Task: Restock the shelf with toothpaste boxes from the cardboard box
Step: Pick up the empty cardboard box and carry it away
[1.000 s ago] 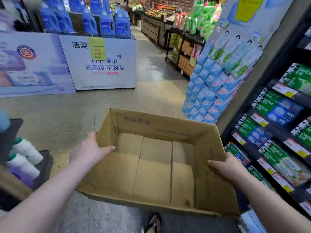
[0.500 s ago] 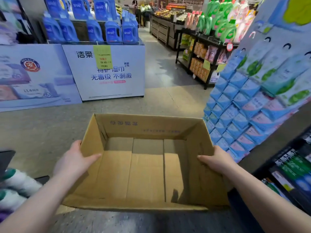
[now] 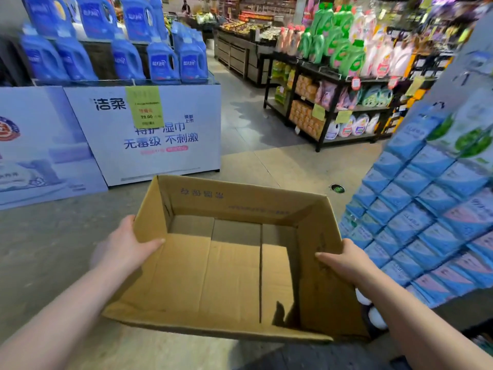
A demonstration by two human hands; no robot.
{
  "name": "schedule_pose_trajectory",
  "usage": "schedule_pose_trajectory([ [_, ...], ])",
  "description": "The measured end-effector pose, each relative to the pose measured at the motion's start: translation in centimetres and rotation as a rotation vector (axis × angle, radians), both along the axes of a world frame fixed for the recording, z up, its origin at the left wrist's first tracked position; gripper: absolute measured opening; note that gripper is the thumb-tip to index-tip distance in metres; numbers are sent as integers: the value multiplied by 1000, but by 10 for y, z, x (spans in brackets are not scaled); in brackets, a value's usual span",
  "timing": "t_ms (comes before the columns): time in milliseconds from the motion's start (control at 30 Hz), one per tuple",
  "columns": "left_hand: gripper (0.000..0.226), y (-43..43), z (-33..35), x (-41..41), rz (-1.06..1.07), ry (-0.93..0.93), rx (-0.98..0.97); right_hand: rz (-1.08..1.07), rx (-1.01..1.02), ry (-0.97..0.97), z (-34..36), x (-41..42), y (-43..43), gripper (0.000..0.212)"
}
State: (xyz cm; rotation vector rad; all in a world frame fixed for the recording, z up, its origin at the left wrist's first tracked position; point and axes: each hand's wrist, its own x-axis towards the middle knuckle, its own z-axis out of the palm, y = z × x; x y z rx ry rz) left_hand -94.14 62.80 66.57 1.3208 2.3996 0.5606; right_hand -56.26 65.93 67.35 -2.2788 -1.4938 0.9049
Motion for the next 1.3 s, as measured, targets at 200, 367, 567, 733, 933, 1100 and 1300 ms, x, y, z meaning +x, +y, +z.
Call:
schedule_pose_trajectory([
  [200, 81, 101, 7, -26, -152, 31, -10, -111, -25, 32, 3, -29, 48, 67],
  [367, 86, 175, -6, -18, -213, -4, -86, -185, -49, -2, -5, -29, 98, 59],
  [567, 88, 278, -20, 1, -264, -114, -88, -253, -75, 7, -33, -21, 188, 64],
  [733, 91, 377, -20, 18, -308, -78, -132, -292, -115, 45, -42, -9, 268, 65],
  [933, 80, 471, -9, 64, -374, -40, -144, -367, -129, 18, -43, 18, 347, 66],
  [1100, 75, 549, -11, 98, -471, -123, -170, -465, -142, 30, -47, 39, 384, 64],
  [1300, 92, 655, -52, 126, -606, -110, -248, -624, -182, 44, -65, 51, 424, 61],
])
